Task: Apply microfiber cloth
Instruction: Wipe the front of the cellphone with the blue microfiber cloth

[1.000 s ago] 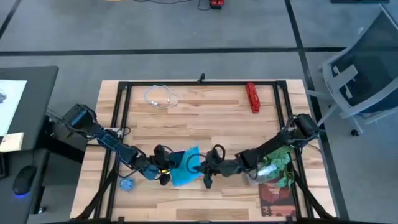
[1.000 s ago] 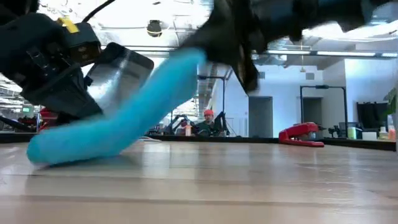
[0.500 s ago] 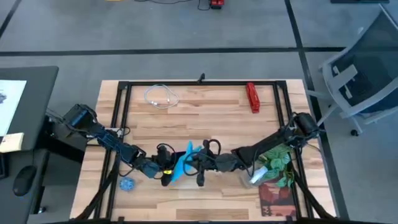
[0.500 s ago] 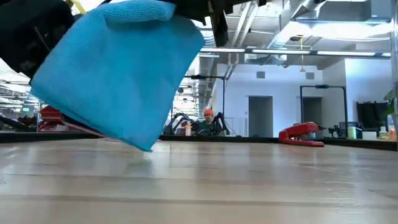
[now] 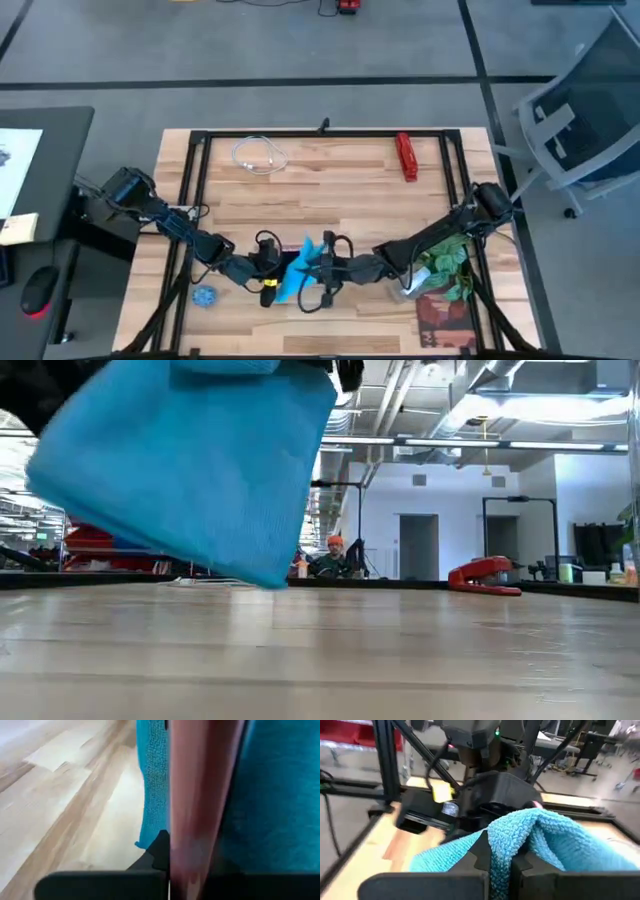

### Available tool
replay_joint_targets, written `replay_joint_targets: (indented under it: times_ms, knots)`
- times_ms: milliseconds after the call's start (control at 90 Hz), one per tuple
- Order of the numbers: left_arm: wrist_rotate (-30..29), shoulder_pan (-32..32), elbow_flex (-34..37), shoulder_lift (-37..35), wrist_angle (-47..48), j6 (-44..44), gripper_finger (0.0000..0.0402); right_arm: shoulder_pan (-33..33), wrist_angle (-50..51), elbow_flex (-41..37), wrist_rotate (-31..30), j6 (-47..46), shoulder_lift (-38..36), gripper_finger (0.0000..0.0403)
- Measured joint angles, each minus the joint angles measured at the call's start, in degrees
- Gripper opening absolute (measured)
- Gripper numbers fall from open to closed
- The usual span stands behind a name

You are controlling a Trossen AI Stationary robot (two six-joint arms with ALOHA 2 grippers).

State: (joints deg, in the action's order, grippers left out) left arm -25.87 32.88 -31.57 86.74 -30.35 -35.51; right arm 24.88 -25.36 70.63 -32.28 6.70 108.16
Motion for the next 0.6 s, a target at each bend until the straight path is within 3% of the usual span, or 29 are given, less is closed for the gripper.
replay_joint_targets:
  times_ms: [178, 344, 456, 600]
  knots:
    - [0.11, -0.34, -0.5, -0.02, 0.04, 0.13, 0.0004, 0.79, 6.71, 5.36, -2.63, 7.1, 0.37, 0.0]
    - [0.16, -0.79, -0.53, -0.02, 0.13, -0.13, 0.0004, 0.73, 10.56, 11.57, -4.16, 14.11, 6.8, 0.0]
    - [0.1, -0.85, -0.5, 0.01, 0.6, -0.46, 0.0004, 0.84, 14.05, 16.37, -11.9, 17.31, 11.32, 0.0]
    - [1.14, -0.72, -0.5, -0.01, 1.44, -0.61, 0.0004, 0.9, 17.09, 19.32, -14.22, 18.67, 13.2, 0.0]
